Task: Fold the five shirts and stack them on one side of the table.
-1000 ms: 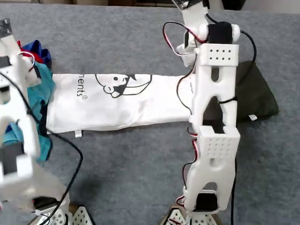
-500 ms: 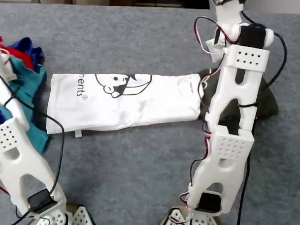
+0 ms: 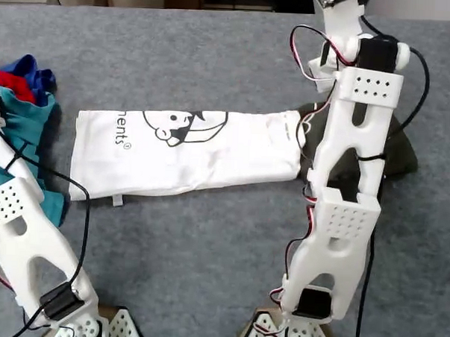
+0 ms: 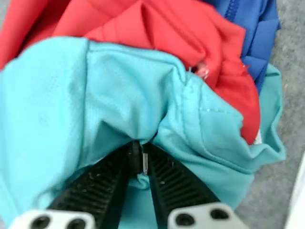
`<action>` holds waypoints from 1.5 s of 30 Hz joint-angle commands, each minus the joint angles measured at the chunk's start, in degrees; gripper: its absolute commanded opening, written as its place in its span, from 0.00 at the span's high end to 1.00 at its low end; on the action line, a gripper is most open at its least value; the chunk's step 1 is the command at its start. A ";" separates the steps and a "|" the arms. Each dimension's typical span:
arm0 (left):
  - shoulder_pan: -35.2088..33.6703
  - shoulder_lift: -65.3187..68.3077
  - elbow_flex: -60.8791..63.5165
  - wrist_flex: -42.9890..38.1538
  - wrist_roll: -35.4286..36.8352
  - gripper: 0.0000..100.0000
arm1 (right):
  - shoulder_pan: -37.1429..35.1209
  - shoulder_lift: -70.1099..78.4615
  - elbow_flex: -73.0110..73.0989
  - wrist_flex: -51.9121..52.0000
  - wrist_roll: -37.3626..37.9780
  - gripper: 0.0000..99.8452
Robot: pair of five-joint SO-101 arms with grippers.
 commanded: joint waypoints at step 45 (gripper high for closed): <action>16.18 -30.11 66.90 -15.30 2.11 0.81 | 1.45 -1.36 -2.42 -1.41 0.44 1.00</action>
